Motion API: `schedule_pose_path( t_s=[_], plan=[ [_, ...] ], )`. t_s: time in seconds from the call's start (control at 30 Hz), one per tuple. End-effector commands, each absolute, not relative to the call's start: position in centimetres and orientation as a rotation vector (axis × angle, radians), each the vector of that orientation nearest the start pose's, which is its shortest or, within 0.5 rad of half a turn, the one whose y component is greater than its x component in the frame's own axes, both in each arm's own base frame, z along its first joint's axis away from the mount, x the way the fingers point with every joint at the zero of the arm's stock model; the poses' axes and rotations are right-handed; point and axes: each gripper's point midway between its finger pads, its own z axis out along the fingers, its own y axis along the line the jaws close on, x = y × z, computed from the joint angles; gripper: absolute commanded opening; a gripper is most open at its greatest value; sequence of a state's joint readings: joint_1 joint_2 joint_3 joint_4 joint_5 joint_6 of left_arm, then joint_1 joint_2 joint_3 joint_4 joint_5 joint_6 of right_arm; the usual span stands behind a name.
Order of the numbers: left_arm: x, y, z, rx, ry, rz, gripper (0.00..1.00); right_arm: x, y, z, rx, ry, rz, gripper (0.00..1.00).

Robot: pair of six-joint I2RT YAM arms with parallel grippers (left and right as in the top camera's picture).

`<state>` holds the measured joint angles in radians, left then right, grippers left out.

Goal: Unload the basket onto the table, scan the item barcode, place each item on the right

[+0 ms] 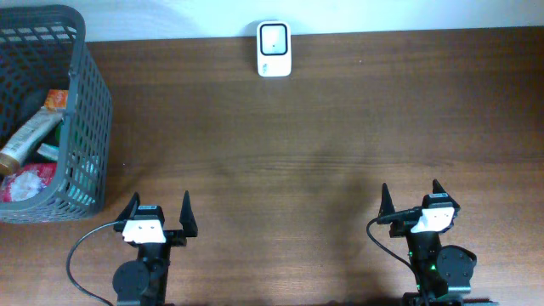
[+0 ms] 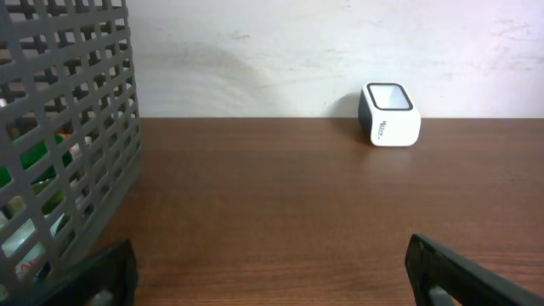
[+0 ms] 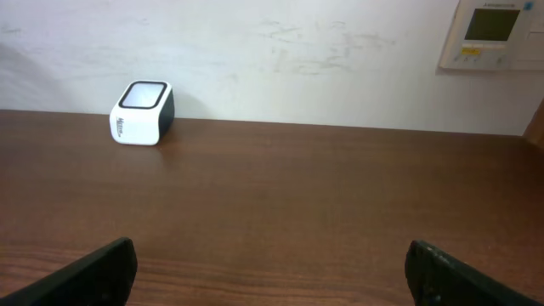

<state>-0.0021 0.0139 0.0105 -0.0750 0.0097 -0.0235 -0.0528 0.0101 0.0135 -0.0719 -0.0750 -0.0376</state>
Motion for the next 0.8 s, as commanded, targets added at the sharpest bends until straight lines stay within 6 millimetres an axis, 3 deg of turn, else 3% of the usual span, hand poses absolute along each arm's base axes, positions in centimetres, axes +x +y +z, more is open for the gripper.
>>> schedule_pose_path(
  t_s=[0.0, 0.77],
  plan=[
    [24.59, 0.2, 15.56, -0.036, 1.653, -0.017, 0.99, 24.61, -0.2, 15.68, -0.041, 1.644, -0.016, 0.99],
    [24.61, 0.38, 15.76, -0.04, 1.645, -0.005, 0.99, 24.61, -0.2, 15.68, -0.041, 1.644, -0.016, 0.99]
  ],
)
